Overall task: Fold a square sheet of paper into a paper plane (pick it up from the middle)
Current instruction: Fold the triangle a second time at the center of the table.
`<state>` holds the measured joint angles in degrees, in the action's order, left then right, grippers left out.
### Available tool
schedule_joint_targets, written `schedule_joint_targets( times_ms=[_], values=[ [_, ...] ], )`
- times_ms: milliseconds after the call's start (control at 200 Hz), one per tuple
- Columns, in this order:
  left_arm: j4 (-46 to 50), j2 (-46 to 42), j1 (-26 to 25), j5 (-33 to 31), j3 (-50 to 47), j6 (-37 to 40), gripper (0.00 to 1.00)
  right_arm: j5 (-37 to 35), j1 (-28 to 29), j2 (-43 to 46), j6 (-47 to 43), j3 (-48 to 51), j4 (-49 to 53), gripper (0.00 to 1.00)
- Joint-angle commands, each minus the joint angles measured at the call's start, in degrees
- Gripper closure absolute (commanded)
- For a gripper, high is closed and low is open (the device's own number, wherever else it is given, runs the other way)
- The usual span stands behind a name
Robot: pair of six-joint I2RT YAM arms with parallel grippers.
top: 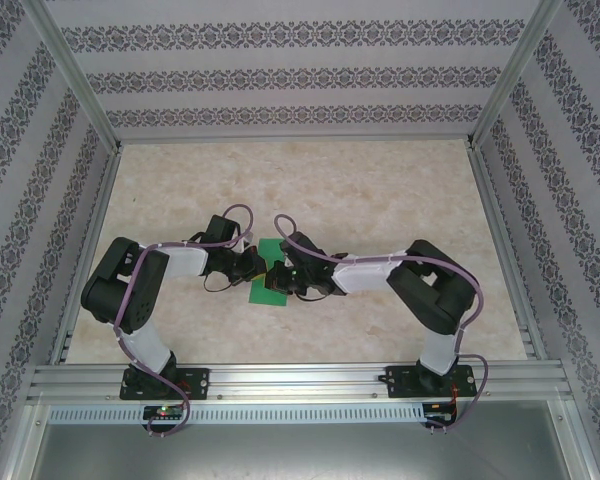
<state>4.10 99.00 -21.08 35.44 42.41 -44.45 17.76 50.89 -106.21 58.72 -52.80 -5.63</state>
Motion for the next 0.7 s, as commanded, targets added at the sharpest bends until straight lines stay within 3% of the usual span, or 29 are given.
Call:
schedule_joint_targets(
  times_ms=[0, 325, 694],
  values=[
    [6.1, 1.1, -0.3, -6.1, -0.4, -1.5, 0.99, -4.4, 0.3, -2.1, 4.2, -1.0, -1.8, 0.95],
    [7.3, 0.5, -0.2, -6.0, 0.2, -1.9, 0.98, -5.5, 0.5, -4.0, 7.9, -1.0, -6.4, 0.94],
    [8.1, 0.7, -0.2, -6.7, 0.7, -1.7, 0.98, -6.4, 0.9, -4.4, 6.0, 0.3, 3.9, 0.95]
  ],
)
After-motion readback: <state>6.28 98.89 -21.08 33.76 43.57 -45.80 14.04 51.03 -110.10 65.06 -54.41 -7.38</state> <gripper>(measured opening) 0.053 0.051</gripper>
